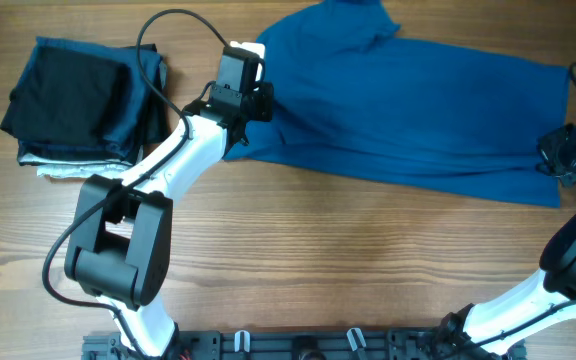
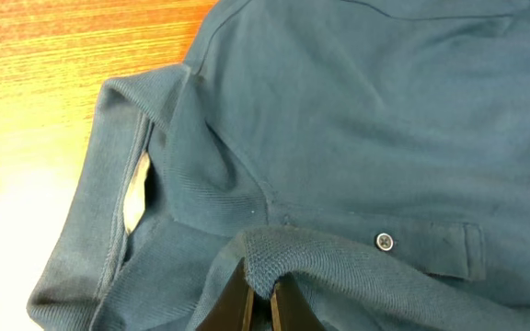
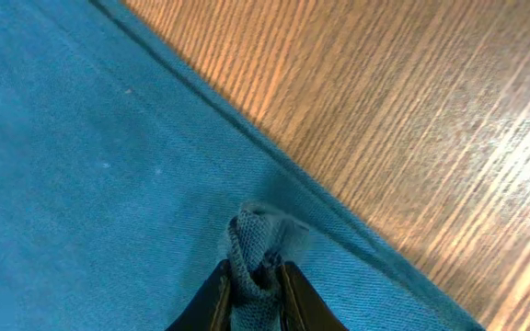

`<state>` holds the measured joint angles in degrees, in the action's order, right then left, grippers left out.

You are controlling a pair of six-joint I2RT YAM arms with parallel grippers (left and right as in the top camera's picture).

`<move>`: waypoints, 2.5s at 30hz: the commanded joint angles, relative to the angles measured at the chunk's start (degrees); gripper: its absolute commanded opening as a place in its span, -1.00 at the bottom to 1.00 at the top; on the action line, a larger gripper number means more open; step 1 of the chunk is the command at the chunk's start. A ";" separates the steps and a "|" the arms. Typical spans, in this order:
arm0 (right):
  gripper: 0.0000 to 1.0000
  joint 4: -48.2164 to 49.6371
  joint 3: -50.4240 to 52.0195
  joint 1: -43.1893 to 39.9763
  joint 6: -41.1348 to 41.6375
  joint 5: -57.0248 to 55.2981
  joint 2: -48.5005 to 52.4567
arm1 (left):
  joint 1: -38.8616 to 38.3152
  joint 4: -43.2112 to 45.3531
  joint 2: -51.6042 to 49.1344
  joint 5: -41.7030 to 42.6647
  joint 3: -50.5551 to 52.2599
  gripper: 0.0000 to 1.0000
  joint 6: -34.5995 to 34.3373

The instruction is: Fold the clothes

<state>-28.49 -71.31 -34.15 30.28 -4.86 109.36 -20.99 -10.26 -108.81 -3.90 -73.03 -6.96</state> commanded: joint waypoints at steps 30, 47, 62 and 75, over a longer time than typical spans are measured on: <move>-0.91 -16.22 -7.67 4.85 -10.01 10.54 -8.61 | 2.27 -14.27 7.04 -3.23 -0.90 -0.92 -19.12; -0.92 -9.86 5.75 5.07 -4.59 5.84 -5.57 | 2.25 -18.32 -0.85 -3.02 -0.79 -0.92 -19.26; -0.91 -4.61 8.07 5.11 -4.52 7.26 -2.60 | 2.25 -15.91 -6.78 -3.04 -0.79 -0.92 -19.23; -0.91 -0.04 6.56 5.44 -2.69 8.09 1.42 | 2.25 -15.74 -6.78 -3.04 -0.79 -0.92 -19.23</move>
<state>-29.23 -63.77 -29.28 26.79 1.72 108.33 -19.00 -26.13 -115.20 -6.61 -73.47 -25.30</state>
